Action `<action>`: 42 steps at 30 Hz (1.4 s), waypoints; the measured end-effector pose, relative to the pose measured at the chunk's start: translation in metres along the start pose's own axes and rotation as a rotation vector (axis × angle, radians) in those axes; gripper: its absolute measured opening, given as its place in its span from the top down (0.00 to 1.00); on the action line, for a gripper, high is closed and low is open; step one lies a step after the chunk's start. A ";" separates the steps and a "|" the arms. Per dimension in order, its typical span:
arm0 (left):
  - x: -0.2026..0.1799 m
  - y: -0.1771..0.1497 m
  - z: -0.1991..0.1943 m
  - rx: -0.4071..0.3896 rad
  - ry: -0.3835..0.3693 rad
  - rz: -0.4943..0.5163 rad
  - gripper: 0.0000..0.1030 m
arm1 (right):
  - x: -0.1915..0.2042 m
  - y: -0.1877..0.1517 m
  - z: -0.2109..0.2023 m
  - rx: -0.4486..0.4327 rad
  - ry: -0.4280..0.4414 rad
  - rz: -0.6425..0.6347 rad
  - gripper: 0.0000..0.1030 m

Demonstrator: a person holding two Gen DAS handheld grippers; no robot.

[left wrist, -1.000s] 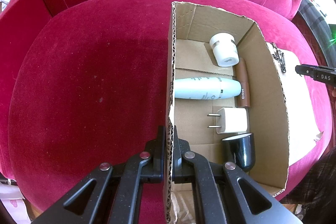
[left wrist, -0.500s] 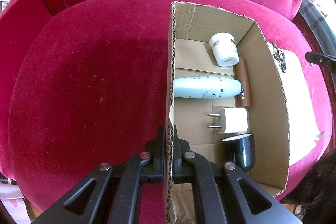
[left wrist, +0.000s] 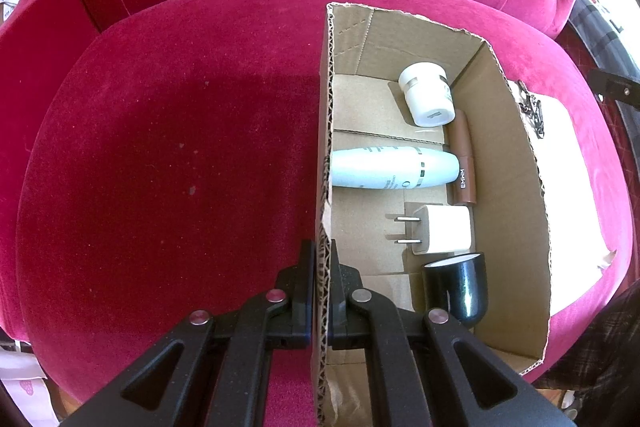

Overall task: Organize rigid objects
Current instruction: 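Lift the blue tag with the right tool and carry it over the box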

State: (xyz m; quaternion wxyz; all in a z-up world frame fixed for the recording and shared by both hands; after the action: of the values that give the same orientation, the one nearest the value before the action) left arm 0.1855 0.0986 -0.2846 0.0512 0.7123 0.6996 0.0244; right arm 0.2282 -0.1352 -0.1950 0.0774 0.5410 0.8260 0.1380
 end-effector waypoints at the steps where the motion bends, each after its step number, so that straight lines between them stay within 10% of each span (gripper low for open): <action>1: 0.000 0.000 0.000 0.000 0.000 -0.001 0.97 | 0.006 0.002 -0.001 -0.004 0.004 -0.013 0.66; 42: -0.002 0.000 0.001 0.000 0.001 0.002 0.96 | 0.133 0.035 0.013 0.005 0.152 -0.208 0.66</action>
State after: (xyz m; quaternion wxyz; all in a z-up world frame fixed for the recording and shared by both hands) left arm 0.1853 0.0967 -0.2856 0.0508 0.7131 0.6988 0.0249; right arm 0.2088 0.0020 -0.1935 0.0273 0.4404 0.8816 0.1678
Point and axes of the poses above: each gripper's, at about its wrist camera, not at the fingertips, and z roughly the way its jaws point, x to its left, y to its top, the point moved 9 cm from there along z, roughly the way its jaws point, and after that the axes turned 15 degrees about x, right-handed, at the moved point
